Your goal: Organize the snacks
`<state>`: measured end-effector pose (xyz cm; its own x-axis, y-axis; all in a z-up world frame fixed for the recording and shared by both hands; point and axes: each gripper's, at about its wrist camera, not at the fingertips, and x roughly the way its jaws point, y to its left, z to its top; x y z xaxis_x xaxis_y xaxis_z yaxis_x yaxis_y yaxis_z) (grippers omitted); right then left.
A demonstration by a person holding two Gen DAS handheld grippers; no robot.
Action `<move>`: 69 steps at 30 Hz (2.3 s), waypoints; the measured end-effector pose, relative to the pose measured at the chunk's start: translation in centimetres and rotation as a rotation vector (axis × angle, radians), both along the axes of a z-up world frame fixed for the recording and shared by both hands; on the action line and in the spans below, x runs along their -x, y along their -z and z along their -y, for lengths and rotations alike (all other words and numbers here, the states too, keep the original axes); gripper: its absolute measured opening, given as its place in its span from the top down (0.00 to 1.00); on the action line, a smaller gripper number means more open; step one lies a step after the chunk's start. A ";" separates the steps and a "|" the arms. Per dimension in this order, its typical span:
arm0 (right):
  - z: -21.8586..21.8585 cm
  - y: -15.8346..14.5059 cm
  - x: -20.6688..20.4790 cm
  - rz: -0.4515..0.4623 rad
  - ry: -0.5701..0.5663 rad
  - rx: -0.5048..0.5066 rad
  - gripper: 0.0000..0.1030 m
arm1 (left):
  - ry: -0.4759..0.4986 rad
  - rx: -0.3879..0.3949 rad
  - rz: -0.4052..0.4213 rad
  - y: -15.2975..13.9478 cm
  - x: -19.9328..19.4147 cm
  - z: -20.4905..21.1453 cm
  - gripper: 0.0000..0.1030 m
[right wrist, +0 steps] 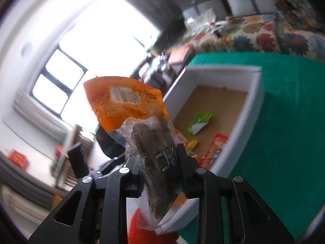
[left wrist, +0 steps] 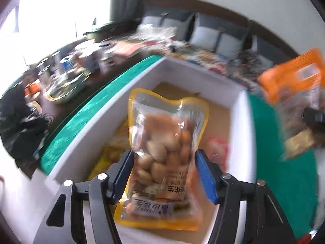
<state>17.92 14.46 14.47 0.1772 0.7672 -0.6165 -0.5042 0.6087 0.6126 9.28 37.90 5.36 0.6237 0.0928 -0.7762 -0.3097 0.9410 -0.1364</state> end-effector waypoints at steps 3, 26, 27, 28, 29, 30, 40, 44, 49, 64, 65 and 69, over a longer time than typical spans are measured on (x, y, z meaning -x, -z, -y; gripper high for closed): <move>-4.1 3.5 1.9 -0.019 -0.038 0.136 0.35 | -0.029 -0.012 -0.003 1.4 1.2 -0.4 0.24; -1.0 2.4 2.9 0.339 0.106 0.446 0.20 | -0.217 -0.295 0.076 -4.5 5.1 4.8 0.00; -1.1 2.5 3.1 0.339 0.103 0.454 0.20 | -0.213 -0.295 0.074 -4.5 5.1 4.7 0.00; -1.2 2.7 3.2 0.341 0.101 0.466 0.20 | -0.211 -0.296 0.074 -4.5 5.2 4.6 0.00; -1.5 2.9 3.1 0.342 0.100 0.475 0.20 | -0.214 -0.304 0.074 -4.6 5.3 4.5 0.00; -1.8 3.0 3.1 0.343 0.098 0.483 0.20 | -0.216 -0.311 0.074 -4.6 5.4 4.4 0.00; -3.9 3.5 3.8 0.354 0.070 0.533 0.20 | -0.197 -0.215 0.084 -5.3 6.3 2.0 0.00; -4.5 3.4 4.1 0.366 0.062 0.538 0.20 | -0.210 -0.248 0.072 -5.5 6.3 2.1 0.00; -5.2 3.5 4.0 0.366 0.058 0.539 0.20 | -0.203 -0.258 0.069 -5.6 6.5 2.4 0.00; -5.9 3.9 3.9 0.365 0.061 0.551 0.20 | -0.181 -0.234 0.061 -6.0 6.5 2.6 0.00; -5.9 3.9 3.9 0.366 0.063 0.553 0.20 | -0.182 -0.233 0.060 -6.0 6.5 2.6 0.00; -6.0 3.9 3.9 0.365 0.062 0.554 0.20 | -0.180 -0.237 0.061 -6.0 6.5 2.7 0.00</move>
<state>14.06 20.46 10.60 0.4833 0.3356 -0.8086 -0.5737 0.8191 -0.0030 2.76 35.21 11.36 0.6253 0.3801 -0.6815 -0.4724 0.8795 0.0571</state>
